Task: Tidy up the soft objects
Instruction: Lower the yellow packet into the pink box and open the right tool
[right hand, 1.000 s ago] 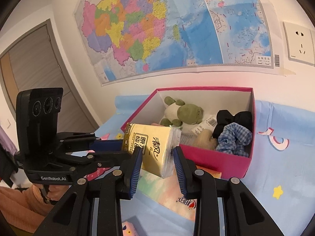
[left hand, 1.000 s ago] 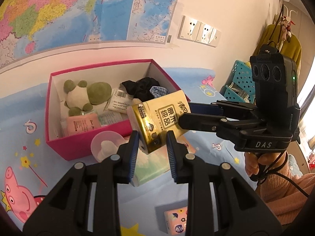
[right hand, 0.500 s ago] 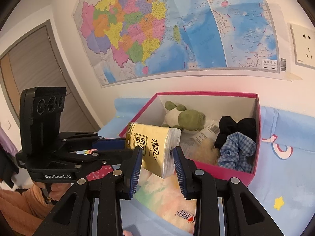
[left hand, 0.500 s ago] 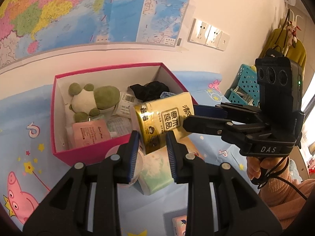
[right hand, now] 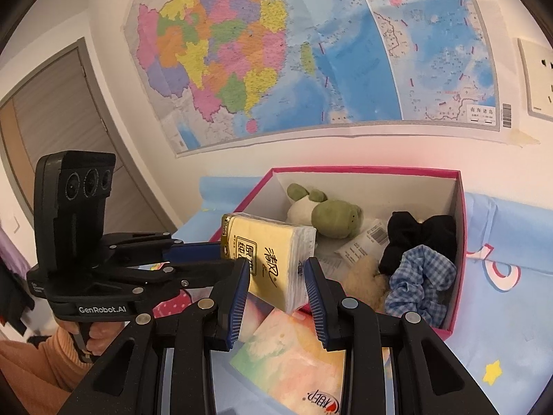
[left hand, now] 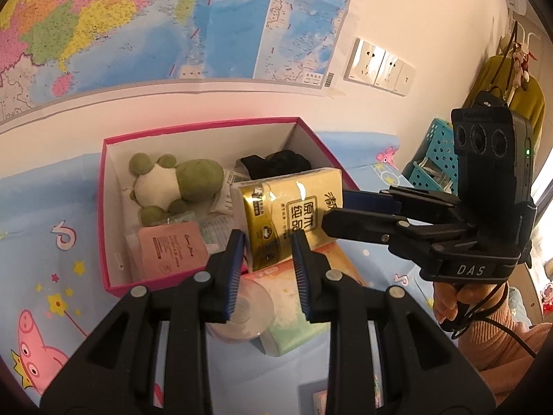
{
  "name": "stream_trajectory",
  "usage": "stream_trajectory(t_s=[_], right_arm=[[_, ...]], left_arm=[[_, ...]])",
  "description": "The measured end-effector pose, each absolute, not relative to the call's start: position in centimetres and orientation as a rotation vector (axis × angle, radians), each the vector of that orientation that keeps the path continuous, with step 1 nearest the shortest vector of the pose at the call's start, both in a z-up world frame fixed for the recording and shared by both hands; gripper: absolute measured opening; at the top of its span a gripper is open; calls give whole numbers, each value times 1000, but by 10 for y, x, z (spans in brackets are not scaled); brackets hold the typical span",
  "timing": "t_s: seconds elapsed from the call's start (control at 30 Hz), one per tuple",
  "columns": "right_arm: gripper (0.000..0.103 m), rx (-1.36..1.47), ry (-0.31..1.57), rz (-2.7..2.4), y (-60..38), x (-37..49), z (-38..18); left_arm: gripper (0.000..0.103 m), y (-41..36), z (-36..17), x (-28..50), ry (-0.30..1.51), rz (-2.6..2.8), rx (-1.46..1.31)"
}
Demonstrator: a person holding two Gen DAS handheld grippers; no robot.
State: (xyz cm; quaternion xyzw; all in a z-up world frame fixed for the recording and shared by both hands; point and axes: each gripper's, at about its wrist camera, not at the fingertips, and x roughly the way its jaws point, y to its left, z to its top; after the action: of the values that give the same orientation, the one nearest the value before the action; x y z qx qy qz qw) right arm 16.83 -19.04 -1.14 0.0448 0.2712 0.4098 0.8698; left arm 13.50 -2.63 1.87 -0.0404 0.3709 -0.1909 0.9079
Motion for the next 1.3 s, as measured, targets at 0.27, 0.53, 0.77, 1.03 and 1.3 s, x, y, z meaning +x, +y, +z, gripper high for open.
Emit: stream_trajectory(t_s=[0.27,0.53,0.77,1.03,1.3], right_arm=[[33,107,579,852,-190,176,-14],[33,114,591,849,-189,182,-16],[33,117,600,847,-187,186,-17],[33,124,619,845,-184,195,-21],[34,132,640,837,-181,203,-24]], left_arm=[[30,-27,17,143,774,-381,-84],[30,-28,16,150,786,-373,-87],[30,-28,14,156,799,-363,-85],[30,-25,7,164,818,-350,-95],[30,-24,3,174,843,-341,-105]])
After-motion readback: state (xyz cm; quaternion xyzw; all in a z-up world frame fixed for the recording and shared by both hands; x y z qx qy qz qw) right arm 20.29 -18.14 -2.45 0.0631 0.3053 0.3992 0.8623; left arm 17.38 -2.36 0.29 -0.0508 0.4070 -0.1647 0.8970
